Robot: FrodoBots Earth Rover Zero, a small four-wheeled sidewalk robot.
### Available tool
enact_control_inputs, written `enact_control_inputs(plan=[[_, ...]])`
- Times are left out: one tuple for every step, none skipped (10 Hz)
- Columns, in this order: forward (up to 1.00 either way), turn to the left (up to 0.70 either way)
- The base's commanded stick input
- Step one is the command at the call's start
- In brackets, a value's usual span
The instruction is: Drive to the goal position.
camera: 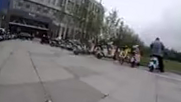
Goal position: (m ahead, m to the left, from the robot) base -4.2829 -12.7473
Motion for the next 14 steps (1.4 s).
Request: enact_control_inputs(plan=[[0.0,-1.0],[0.0,-1.0],[0.0,-1.0],[0.0,-1.0],[0.0,-1.0],[0.0,-1.0],[0.0,-1.0],[0.0,-1.0],[0.0,-1.0],[0.0,-1.0],[0.0,-1.0],[0.0,-1.0],[0.0,-1.0],[0.0,-1.0]])
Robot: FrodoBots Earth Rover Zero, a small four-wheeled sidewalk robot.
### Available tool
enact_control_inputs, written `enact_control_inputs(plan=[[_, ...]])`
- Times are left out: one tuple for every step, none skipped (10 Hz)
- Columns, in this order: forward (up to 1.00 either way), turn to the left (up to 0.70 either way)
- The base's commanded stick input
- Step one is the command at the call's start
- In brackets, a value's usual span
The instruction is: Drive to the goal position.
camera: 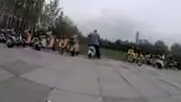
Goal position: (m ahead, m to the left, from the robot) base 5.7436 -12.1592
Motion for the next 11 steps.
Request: enact_control_inputs(plan=[[0.0,-1.0],[0.0,-1.0],[0.0,-1.0],[0.0,-1.0],[0.0,-1.0],[0.0,-1.0],[0.15,-0.9],[0.63,-0.59],[1.0,-0.35],[1.0,-0.05],[1.0,-0.25]])
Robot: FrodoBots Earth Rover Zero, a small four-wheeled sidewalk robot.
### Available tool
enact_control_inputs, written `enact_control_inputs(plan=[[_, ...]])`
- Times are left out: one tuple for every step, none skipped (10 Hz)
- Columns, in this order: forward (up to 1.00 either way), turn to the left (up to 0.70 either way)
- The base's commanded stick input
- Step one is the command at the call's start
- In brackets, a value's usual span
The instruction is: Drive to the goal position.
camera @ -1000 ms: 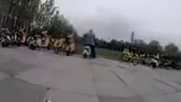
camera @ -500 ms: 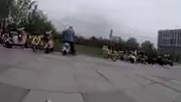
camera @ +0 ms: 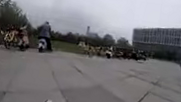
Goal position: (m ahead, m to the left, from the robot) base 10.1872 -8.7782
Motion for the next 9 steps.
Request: enact_control_inputs(plan=[[1.0,-0.35],[1.0,-0.35],[1.0,-0.35],[1.0,-0.35],[1.0,-0.35],[1.0,-0.35],[1.0,-0.35],[1.0,-0.35],[1.0,-0.35]])
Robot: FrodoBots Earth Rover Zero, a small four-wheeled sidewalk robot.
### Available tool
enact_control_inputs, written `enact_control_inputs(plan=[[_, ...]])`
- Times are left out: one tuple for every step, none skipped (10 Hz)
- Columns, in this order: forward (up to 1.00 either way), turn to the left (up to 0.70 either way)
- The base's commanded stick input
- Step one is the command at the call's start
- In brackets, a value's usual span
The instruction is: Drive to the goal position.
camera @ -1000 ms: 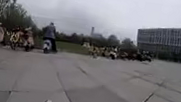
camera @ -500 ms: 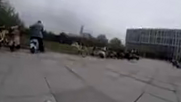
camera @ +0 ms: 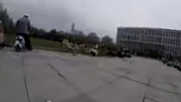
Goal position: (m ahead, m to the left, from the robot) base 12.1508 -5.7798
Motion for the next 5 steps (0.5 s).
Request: enact_control_inputs(plan=[[1.0,-0.35],[1.0,-0.35],[1.0,-0.35],[1.0,-0.35],[1.0,-0.35]])
